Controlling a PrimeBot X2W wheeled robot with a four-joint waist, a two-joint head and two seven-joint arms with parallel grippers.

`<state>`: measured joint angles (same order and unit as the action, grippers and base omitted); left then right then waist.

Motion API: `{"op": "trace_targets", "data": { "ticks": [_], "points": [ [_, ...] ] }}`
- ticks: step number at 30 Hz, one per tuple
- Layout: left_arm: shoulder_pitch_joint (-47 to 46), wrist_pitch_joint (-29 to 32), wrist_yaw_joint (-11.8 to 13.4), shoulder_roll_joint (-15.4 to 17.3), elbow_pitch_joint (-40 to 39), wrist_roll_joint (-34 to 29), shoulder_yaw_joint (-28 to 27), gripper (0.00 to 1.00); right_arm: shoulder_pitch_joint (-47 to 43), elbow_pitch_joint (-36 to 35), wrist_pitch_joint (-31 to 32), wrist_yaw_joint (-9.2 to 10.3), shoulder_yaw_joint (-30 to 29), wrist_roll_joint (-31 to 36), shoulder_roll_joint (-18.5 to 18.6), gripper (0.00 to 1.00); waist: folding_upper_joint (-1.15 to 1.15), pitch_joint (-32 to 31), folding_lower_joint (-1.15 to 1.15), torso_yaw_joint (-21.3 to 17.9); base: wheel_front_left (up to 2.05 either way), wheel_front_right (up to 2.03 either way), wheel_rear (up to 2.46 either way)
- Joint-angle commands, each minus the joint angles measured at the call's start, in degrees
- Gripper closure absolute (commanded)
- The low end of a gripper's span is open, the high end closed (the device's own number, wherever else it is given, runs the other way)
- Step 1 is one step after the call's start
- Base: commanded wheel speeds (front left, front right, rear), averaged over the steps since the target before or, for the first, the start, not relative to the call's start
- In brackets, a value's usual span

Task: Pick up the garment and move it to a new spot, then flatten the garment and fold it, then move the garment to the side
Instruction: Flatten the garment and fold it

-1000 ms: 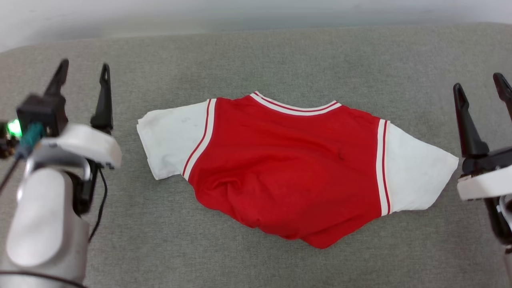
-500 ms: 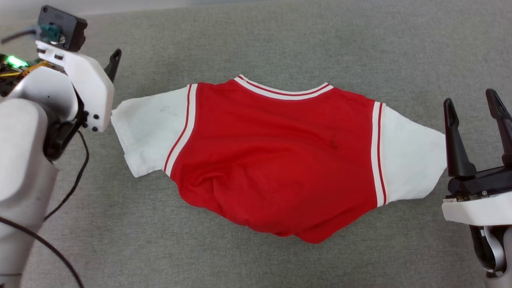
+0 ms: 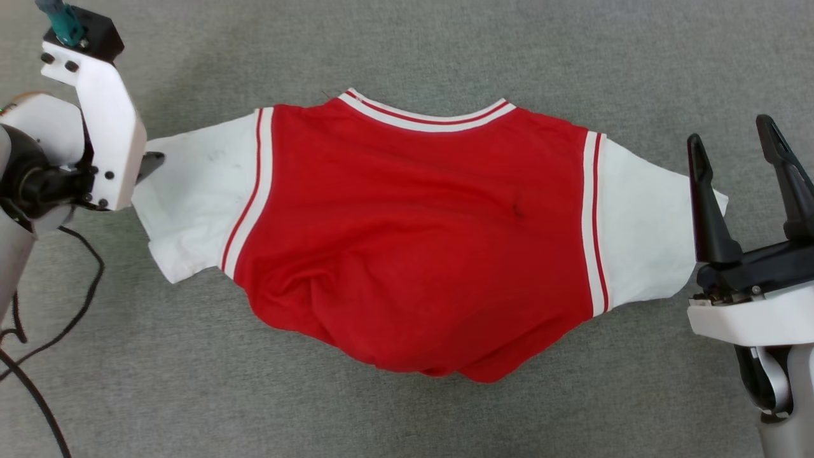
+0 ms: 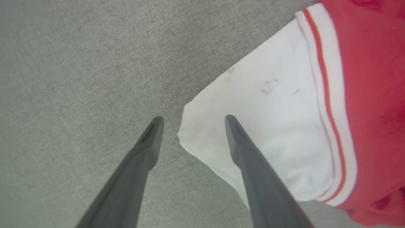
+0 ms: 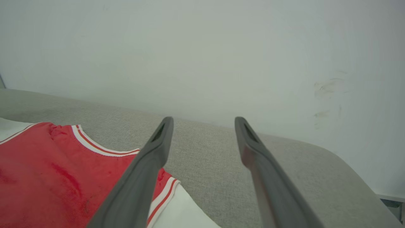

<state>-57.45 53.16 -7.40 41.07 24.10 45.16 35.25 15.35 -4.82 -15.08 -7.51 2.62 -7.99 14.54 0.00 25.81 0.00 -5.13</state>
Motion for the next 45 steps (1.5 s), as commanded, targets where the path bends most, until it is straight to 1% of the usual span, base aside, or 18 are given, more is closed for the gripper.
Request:
{"op": "trace_targets", "data": {
  "ticks": [1, 5, 10, 11, 12, 15, 18, 21, 24, 27, 29, 33, 37, 39, 42, 45],
  "points": [
    [-1.31, 1.14, 0.01, 0.57, 0.33, 0.21, 0.96, 0.00, 0.99, 0.17, -0.11, 0.04, 0.36, 0.15, 0.08, 0.00, 0.00, 1.12, 0.00, -0.69, 0.00, 0.00, 0.00],
    [-2.03, 3.59, 0.01, 0.48, 1.82, 1.95, 3.62, 0.00, 2.41, 0.70, -0.10, 0.04, 1.36, 0.13, -0.17, 0.00, 0.00, 2.70, 0.00, -1.47, 0.00, 0.00, 0.00],
    [-0.13, 5.95, 0.02, 0.62, 4.93, 2.98, 7.55, 0.00, 3.67, 1.56, -0.11, 0.04, 2.53, 0.02, -0.04, 0.00, 0.00, 3.27, 0.00, -2.36, 0.00, 0.00, 0.00],
    [0.30, 5.64, 0.01, 0.73, 4.84, 3.31, 8.26, 0.74, 3.93, 1.65, -0.10, 0.04, 2.49, 0.04, -0.02, 0.00, 0.00, 3.08, 0.00, -2.57, 0.00, 0.00, 0.00],
    [0.78, 5.46, 0.01, 0.76, 4.96, 3.88, 8.65, 1.00, 4.25, 1.68, -0.11, 0.04, 2.24, 0.12, -0.03, 0.00, 0.00, 2.75, 0.00, -2.68, 0.00, 0.00, 0.00],
    [0.89, 3.92, 0.01, 1.57, 4.26, 4.50, 10.01, 1.00, 4.68, 2.03, -0.10, 0.04, 1.01, 0.53, 0.35, 0.00, 0.00, 1.07, 0.00, -2.58, 0.00, 0.00, 0.00],
    [-0.38, 1.77, 0.01, 2.79, 3.02, 5.11, 10.75, 1.00, 5.93, 2.45, -0.10, 0.04, -0.20, 1.10, 1.77, 0.00, 0.00, -0.95, 0.00, -2.25, 0.00, 0.00, 0.00],
    [-1.27, -0.19, 0.01, 3.86, 0.47, 5.47, 12.46, 1.00, 7.42, 3.82, 0.46, 0.04, -0.75, 1.52, 4.55, 0.00, 0.00, -2.84, 0.00, -1.75, 0.00, 0.00, 0.00],
    [-1.61, -2.41, 0.01, 5.20, -2.61, 6.24, 14.41, 1.00, 10.31, 5.22, 5.44, 0.04, 0.40, -0.30, 8.25, 0.00, 0.00, -4.34, 0.00, -1.16, 0.00, 0.00, 0.00],
    [-2.10, -4.63, 0.01, 6.52, -5.87, 6.40, 16.31, 1.00, 12.81, 6.18, 14.49, 0.04, 3.80, -3.31, 13.35, 0.00, 0.00, -5.36, 0.00, -0.37, 0.00, 0.00, 0.00],
    [-2.40, -5.97, 0.01, 6.81, -7.93, 6.81, 17.29, 1.00, 14.14, 6.99, 22.79, 0.04, 8.51, -6.73, 18.09, 0.00, 0.00, -5.85, 0.00, 0.27, 0.00, 0.00, 0.00],
    [-3.03, -8.04, 0.01, 7.29, -11.33, 6.81, 18.74, 1.00, 18.11, 7.71, 38.74, 0.04, 17.68, -17.01, 27.17, 0.00, 0.00, -5.99, 0.00, 1.52, 0.00, 0.00, 0.00],
    [-4.25, -9.08, 0.01, 7.03, -13.91, 6.40, 19.95, 1.00, 22.88, 8.63, 52.60, 0.05, 24.73, -27.99, 33.73, 0.00, 0.00, -5.08, 0.00, 2.89, 0.00, 0.00, 0.00],
    [-4.60, -9.55, 0.01, 6.77, -14.63, 6.11, 20.51, 1.00, 24.67, 9.83, 58.76, 0.04, 27.66, -32.90, 35.51, 0.00, 0.00, -4.45, 0.00, 3.58, 0.00, 0.00, 0.00],
    [-5.58, -9.99, 0.01, 6.33, -15.35, 5.80, 20.91, 1.00, 27.76, 11.90, 65.14, 0.05, 30.45, -37.75, 36.84, 0.00, 0.00, -3.27, 0.00, 4.50, 0.00, 0.00, 0.00],
    [-6.58, -10.53, 0.01, 6.05, -15.70, 5.91, 21.13, 1.00, 29.51, 15.32, 68.74, 0.04, 32.22, -40.50, 35.79, 0.00, 0.00, -2.16, 0.00, 5.14, 0.00, 0.00, 0.00]
  ]
}}
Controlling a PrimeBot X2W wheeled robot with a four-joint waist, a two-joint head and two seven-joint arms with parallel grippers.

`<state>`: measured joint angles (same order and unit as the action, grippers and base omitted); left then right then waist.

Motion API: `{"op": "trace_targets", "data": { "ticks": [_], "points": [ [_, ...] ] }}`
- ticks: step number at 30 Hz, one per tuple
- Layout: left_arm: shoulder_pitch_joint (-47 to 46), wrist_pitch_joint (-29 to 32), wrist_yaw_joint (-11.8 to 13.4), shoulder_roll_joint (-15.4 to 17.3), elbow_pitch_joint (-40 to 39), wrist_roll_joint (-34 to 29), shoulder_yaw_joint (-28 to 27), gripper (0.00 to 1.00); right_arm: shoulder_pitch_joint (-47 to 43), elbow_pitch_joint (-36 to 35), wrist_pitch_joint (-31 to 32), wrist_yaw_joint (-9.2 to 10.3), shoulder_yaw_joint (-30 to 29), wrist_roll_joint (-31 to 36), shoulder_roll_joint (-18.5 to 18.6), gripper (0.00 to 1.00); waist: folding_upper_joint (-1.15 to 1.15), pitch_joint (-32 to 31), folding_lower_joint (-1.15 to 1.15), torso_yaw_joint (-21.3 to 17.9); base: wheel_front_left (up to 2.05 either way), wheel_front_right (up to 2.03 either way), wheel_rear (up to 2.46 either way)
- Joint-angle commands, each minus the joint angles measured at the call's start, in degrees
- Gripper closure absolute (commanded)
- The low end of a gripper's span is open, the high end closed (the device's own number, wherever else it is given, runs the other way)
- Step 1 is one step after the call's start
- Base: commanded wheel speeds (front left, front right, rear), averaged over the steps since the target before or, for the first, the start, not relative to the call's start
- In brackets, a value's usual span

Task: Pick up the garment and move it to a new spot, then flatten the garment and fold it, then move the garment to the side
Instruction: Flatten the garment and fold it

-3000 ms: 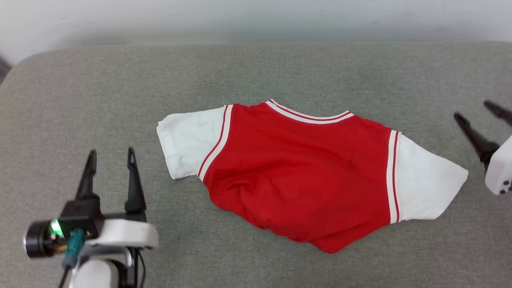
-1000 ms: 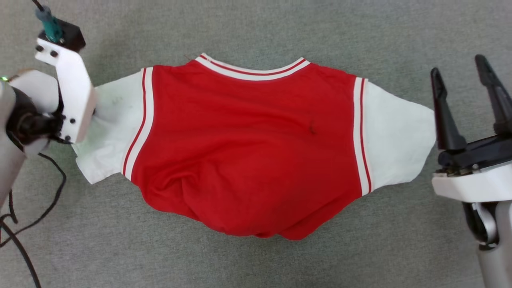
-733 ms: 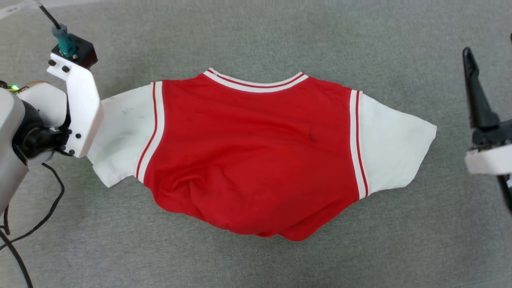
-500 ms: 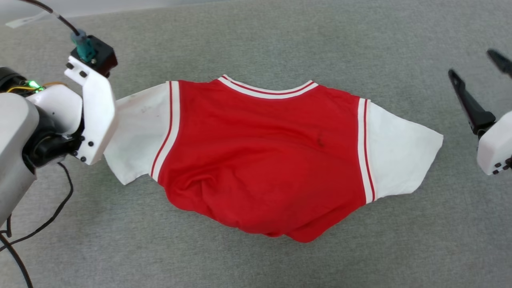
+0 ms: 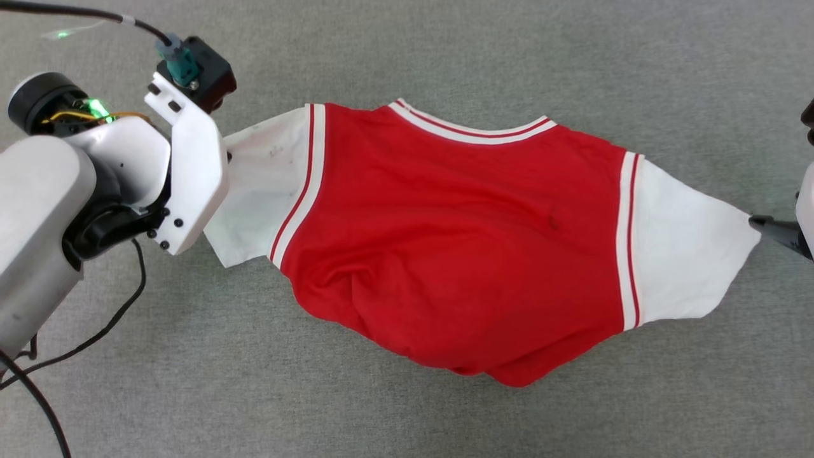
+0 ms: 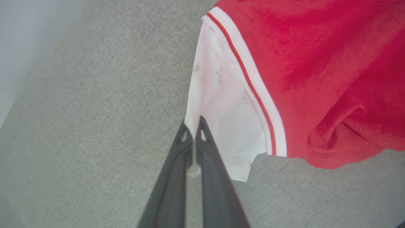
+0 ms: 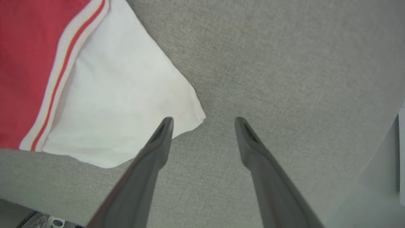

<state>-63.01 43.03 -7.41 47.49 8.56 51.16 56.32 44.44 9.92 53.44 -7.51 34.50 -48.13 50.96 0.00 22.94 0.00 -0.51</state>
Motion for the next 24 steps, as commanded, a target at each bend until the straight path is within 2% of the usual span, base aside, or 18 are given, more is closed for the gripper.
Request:
{"op": "trace_targets", "data": {
  "ticks": [1, 9, 12, 13, 14, 24],
  "points": [
    [-1.25, -0.58, 0.02, -0.39, -0.19, -0.20, 0.12, 1.00, 1.12, 1.87, 0.71, 0.04, 0.51, -1.18, -1.52, 0.00, 0.00, 1.02, 0.00, 0.69, 0.00, 0.00, 0.00],
    [-2.27, -2.16, 0.02, -0.80, 0.93, 0.44, 1.12, 1.00, -0.87, 10.75, -0.21, 0.02, 4.93, -3.53, -8.17, 0.00, 0.00, 2.55, 0.00, 1.63, 0.00, 0.00, 0.00],
    [-2.23, -2.57, 0.02, -0.15, 1.57, 0.79, 1.48, 1.00, -1.30, 11.67, -2.07, -0.05, 7.56, -3.64, -8.89, 0.00, 0.00, 2.63, 0.00, 1.41, 0.00, 0.00, 0.00],
    [-2.23, -2.74, 0.02, 0.05, 1.72, 0.90, 1.61, 1.00, -0.95, 11.64, -3.17, -0.05, 8.00, -3.63, -8.86, 0.65, 0.00, 2.58, 0.00, 1.27, 0.00, 0.00, 0.00],
    [-2.19, -2.92, 0.02, 0.16, 1.96, 1.02, 1.73, 1.00, -0.36, 11.72, -4.07, -0.05, 8.35, -3.71, -8.63, 1.00, 0.00, 2.42, 0.00, 1.12, 0.00, 0.00, 0.00],
    [-2.65, -8.21, 0.02, -0.04, 3.11, -0.22, 3.38, 1.00, 4.15, 11.45, -13.91, 0.04, 8.88, -3.79, -5.43, 1.00, 0.00, -2.47, 0.00, 0.35, 0.00, 0.00, 0.00]
  ]
}}
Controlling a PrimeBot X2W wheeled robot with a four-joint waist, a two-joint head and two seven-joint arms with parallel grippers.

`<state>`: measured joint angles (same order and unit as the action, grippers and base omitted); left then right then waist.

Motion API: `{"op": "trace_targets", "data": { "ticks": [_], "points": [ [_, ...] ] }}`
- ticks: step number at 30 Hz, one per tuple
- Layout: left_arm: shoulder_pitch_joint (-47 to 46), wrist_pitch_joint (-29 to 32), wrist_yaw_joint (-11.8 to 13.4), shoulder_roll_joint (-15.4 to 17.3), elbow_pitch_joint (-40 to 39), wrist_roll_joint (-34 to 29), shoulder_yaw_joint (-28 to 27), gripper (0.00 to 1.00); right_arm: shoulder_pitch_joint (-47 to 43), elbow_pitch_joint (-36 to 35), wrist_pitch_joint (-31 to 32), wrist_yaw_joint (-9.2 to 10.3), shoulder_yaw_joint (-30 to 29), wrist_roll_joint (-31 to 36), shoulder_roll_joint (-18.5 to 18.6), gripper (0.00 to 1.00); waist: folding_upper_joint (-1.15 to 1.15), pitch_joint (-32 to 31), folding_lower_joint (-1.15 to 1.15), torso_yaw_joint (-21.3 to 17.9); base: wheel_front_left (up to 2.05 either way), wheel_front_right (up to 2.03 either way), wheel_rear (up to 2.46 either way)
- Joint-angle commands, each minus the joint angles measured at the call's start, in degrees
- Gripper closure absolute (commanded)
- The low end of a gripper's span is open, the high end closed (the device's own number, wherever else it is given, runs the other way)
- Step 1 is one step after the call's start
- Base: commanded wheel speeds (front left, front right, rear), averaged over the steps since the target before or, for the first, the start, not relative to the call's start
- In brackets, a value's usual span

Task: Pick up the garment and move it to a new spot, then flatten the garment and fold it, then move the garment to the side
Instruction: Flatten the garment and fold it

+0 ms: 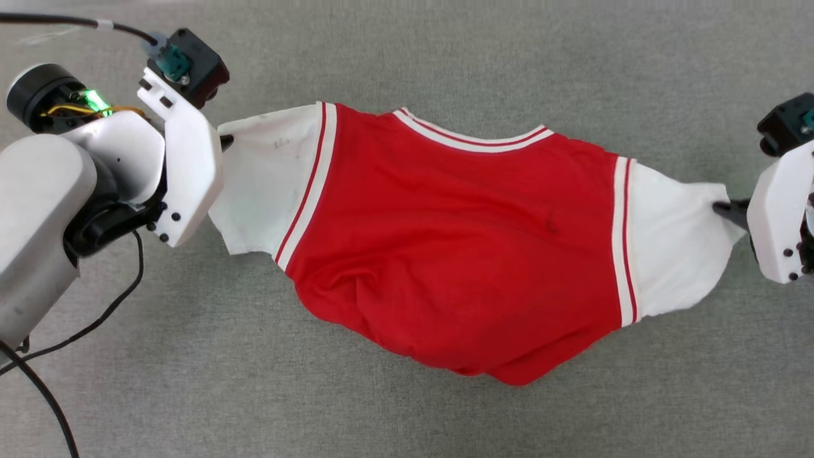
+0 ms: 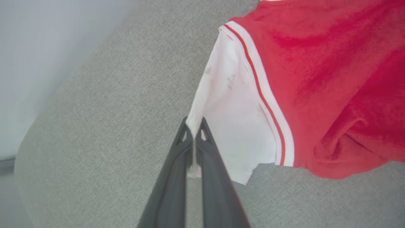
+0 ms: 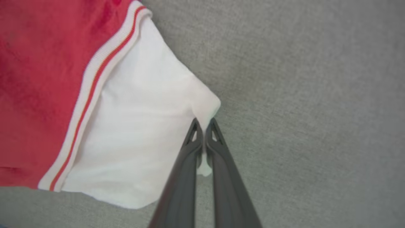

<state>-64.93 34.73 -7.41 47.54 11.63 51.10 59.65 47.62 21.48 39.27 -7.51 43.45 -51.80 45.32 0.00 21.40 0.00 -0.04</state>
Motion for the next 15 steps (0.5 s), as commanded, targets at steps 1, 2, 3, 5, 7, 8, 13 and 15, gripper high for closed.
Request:
{"op": "trace_targets", "data": {
  "ticks": [1, 2, 3, 5, 7, 8, 13, 15],
  "points": [
    [-0.93, -0.84, 0.02, 0.04, 0.04, -0.33, 0.18, 1.00, 1.03, -0.65, -1.05, 0.04, 0.08, -0.33, 0.59, 1.00, 0.00, -1.66, 0.00, -0.14, 0.00, 0.00, 0.00],
    [-1.04, -1.79, 0.02, 0.26, 0.05, -0.62, 0.29, 1.00, 0.92, -1.22, -2.35, 0.04, 0.32, -0.48, 1.08, 1.00, 0.00, -2.44, 0.00, -0.17, 0.00, 0.00, 0.00],
    [-1.25, -2.86, 0.02, 0.49, -0.22, -0.83, 0.41, 1.00, 1.17, -1.97, -3.86, 0.04, 0.42, -0.21, 1.77, 1.00, 0.00, -3.17, 0.00, -0.20, 0.00, 0.00, 0.00],
    [-1.69, -5.23, 0.02, 1.16, -0.66, -1.48, 0.35, 1.00, 1.75, -3.68, -6.52, 0.04, 1.07, 0.87, 3.48, 1.00, 0.00, -4.54, 0.00, -0.23, 0.00, 0.00, 0.00],
    [-2.09, -7.76, 0.02, 1.89, -0.41, -2.45, -0.22, 1.00, 1.92, -5.12, -9.40, 0.04, 0.43, 0.19, 4.40, 1.00, 0.00, -5.79, 0.00, -0.19, 0.00, 0.00, 0.00],
    [-2.25, -9.00, 0.09, 2.14, -0.39, -3.10, -0.46, 1.00, 1.99, -5.95, -10.63, 0.04, 0.28, 0.23, 4.98, 1.00, 0.00, -6.40, 0.00, -0.21, 0.00, 0.00, 0.00],
    [-5.19, -14.96, 1.39, 2.96, -2.24, -4.51, -3.93, 1.00, 4.99, -10.07, -18.27, 0.04, -3.53, 2.17, 7.82, 1.00, 0.00, -9.15, 0.00, -0.17, 0.00, 0.00, 0.00],
    [-8.03, -16.57, 1.87, 2.27, -3.24, -5.42, -5.60, 1.00, 7.51, -11.55, -20.65, 0.04, -6.27, 4.15, 7.35, 1.00, 0.00, -9.67, 0.00, -0.02, 0.00, 0.00, 0.00]
  ]
}}
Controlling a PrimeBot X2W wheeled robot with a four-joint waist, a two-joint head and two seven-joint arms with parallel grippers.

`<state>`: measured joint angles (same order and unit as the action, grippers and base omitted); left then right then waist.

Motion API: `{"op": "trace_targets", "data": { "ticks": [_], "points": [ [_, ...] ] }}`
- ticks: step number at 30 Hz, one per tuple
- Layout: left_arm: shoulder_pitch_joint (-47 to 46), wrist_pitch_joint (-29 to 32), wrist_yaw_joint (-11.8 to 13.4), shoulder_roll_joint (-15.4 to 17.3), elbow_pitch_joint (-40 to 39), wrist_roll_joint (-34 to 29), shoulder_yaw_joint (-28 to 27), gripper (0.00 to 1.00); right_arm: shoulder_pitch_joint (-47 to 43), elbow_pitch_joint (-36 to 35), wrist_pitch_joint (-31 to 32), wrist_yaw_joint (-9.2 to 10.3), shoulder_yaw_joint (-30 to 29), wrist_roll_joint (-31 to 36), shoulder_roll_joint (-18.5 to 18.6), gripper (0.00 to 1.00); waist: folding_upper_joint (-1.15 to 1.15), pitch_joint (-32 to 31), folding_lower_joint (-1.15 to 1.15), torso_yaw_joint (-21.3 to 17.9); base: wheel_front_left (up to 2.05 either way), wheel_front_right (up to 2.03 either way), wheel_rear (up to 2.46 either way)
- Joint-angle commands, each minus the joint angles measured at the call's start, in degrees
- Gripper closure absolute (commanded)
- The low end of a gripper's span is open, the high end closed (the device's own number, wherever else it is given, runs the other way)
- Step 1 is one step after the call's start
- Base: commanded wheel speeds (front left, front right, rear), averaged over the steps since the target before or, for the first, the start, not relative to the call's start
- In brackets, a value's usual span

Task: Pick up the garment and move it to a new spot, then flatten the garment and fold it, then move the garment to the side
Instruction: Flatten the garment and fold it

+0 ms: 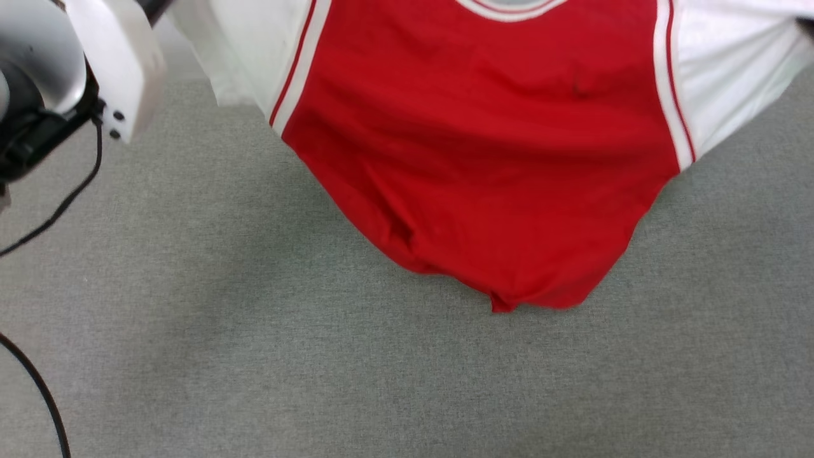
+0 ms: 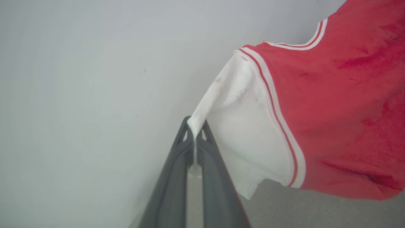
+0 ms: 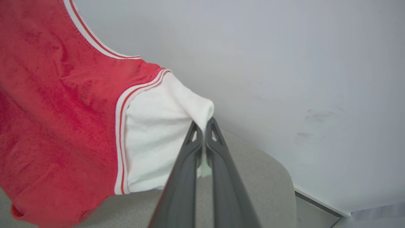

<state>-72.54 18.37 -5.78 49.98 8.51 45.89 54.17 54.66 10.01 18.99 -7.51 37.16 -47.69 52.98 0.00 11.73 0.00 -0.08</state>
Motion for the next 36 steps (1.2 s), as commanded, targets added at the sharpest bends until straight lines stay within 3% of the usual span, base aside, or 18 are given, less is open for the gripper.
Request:
{"op": "trace_targets", "data": {
  "ticks": [1, 8, 17, 29, 36],
  "points": [
    [-1.20, -0.54, 0.25, -0.53, -0.12, -0.58, -0.33, 1.00, 1.59, -0.09, -0.65, 0.04, -0.90, 0.73, -0.63, 1.00, 0.00, -0.01, 0.00, 0.10, 0.00, 0.00, 0.00],
    [-7.74, -4.70, 0.86, -4.89, 3.48, -3.47, -2.32, 1.00, 11.26, 2.90, 0.33, 0.04, -3.23, 7.89, -4.72, 1.00, 0.00, 2.20, 0.00, 0.34, 0.00, 0.00, 0.00],
    [-19.23, -8.78, 0.20, -10.86, 13.55, -5.15, -5.22, 1.00, 29.48, 12.61, -1.08, 0.04, 1.24, 17.71, -11.38, 1.00, 0.00, 8.79, 0.00, 0.57, 0.00, 0.00, 0.00],
    [-36.80, -13.86, -1.07, -14.56, 25.52, -6.62, -8.47, 1.00, 52.66, 27.20, -10.98, 0.05, 2.88, 24.57, -18.92, 1.00, 0.00, 17.50, 0.00, 0.41, 0.00, 0.00, 0.00],
    [-39.12, -19.33, -1.36, -16.96, 32.49, -6.77, -7.86, 1.00, 56.64, 34.60, -15.83, 0.05, 5.29, 25.27, -22.17, 1.00, 0.00, 20.82, 0.00, 0.47, 0.00, 0.00, 0.00]
  ]
}}
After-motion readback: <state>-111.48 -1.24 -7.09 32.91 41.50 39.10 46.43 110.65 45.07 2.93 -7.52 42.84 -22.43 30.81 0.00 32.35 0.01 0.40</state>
